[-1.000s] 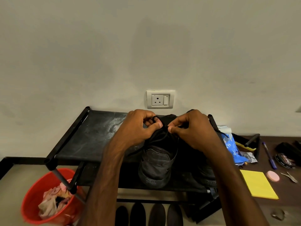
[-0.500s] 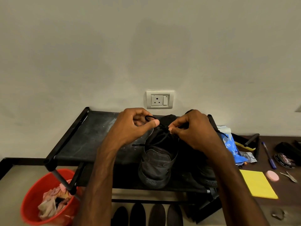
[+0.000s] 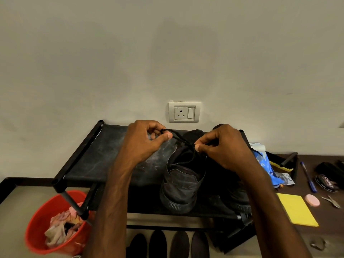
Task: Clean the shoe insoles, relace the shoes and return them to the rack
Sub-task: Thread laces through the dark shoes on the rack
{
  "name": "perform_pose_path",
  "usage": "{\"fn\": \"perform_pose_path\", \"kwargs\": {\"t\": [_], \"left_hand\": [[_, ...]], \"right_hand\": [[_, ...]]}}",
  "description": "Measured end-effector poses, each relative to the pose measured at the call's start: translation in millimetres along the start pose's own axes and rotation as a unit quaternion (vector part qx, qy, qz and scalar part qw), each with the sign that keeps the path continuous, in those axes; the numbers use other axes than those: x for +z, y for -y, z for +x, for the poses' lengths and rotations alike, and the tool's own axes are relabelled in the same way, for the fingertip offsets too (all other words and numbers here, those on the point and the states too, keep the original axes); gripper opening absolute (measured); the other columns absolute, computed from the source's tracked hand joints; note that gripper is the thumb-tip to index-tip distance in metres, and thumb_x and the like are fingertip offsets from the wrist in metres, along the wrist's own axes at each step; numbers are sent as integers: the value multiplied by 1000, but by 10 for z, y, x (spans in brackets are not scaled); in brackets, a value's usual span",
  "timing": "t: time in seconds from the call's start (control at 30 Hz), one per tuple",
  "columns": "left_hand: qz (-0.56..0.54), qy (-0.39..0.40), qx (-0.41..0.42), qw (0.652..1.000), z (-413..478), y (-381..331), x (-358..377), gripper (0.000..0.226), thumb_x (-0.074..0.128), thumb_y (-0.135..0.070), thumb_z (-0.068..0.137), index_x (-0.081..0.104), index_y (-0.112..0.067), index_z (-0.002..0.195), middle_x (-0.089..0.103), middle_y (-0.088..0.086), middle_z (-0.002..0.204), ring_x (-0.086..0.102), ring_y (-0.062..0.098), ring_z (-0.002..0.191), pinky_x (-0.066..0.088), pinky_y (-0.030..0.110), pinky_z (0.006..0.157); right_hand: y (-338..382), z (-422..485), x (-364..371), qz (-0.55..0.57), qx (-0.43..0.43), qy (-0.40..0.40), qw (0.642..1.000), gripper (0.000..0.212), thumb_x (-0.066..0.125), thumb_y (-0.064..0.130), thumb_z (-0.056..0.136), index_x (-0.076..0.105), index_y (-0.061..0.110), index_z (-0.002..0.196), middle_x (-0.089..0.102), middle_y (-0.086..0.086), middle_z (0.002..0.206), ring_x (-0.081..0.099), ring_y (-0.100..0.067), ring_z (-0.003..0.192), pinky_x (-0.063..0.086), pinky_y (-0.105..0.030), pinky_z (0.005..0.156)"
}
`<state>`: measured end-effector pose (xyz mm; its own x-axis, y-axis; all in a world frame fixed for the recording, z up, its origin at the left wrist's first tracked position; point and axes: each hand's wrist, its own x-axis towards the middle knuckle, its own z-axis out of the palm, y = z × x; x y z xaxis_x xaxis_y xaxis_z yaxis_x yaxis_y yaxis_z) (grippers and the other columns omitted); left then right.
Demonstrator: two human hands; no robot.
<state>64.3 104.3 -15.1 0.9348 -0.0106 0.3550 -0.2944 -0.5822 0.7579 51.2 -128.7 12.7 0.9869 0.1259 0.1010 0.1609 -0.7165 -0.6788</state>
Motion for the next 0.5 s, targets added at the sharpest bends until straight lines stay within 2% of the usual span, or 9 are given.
{"fn": "perform_pose_path", "kwargs": {"t": [0.1, 0.17, 0.23, 0.33, 0.43, 0.5], "left_hand": [[9, -8, -5, 1000, 11, 24, -11, 14, 82, -35, 83, 77, -24, 89, 70, -13, 75, 62, -1, 71, 48, 7, 65], [-10, 3, -17, 1000, 22, 28, 14, 15, 82, -34, 83, 76, -22, 91, 71, -10, 79, 65, 3, 74, 53, 11, 65], [-78, 49, -48, 995, 24, 18, 36, 19, 82, -32, 84, 76, -19, 97, 73, -4, 82, 68, 9, 72, 57, 22, 60], [-106, 102, -53, 988, -4, 10, 68, 21, 81, -29, 84, 76, -17, 101, 76, -3, 87, 67, 8, 64, 55, 23, 58], [-97, 72, -41, 992, 0, 11, 85, 18, 82, -27, 84, 78, -18, 99, 75, -5, 82, 67, 7, 65, 55, 23, 59], [-85, 53, -32, 994, 9, 22, 85, 14, 83, -26, 83, 79, -20, 95, 74, -8, 81, 68, 9, 70, 59, 28, 60]], "right_hand": [[0, 7, 4, 2, 3, 2, 1000, 6, 81, 23, 87, 81, 28, 85, 71, 19, 78, 67, -1, 74, 50, -12, 68], [0, 12, 8, -2, 3, 1, 1000, 6, 81, 23, 87, 81, 29, 84, 71, 19, 78, 67, -1, 73, 50, -12, 67], [-5, 9, 4, -6, 1, -1, 1000, 6, 81, 23, 87, 81, 29, 85, 71, 20, 78, 67, 0, 73, 50, -12, 67], [-7, 0, 3, -9, -5, -1, 1000, 6, 82, 23, 86, 82, 29, 85, 70, 21, 76, 67, 2, 72, 48, -10, 66], [-8, 7, 2, -10, -9, -4, 1000, 6, 82, 23, 86, 82, 29, 85, 71, 20, 76, 66, 4, 71, 47, -9, 65], [-20, 13, 1, -8, -10, -3, 1000, 6, 81, 22, 87, 82, 28, 86, 71, 20, 77, 66, 4, 71, 47, -9, 64]]}}
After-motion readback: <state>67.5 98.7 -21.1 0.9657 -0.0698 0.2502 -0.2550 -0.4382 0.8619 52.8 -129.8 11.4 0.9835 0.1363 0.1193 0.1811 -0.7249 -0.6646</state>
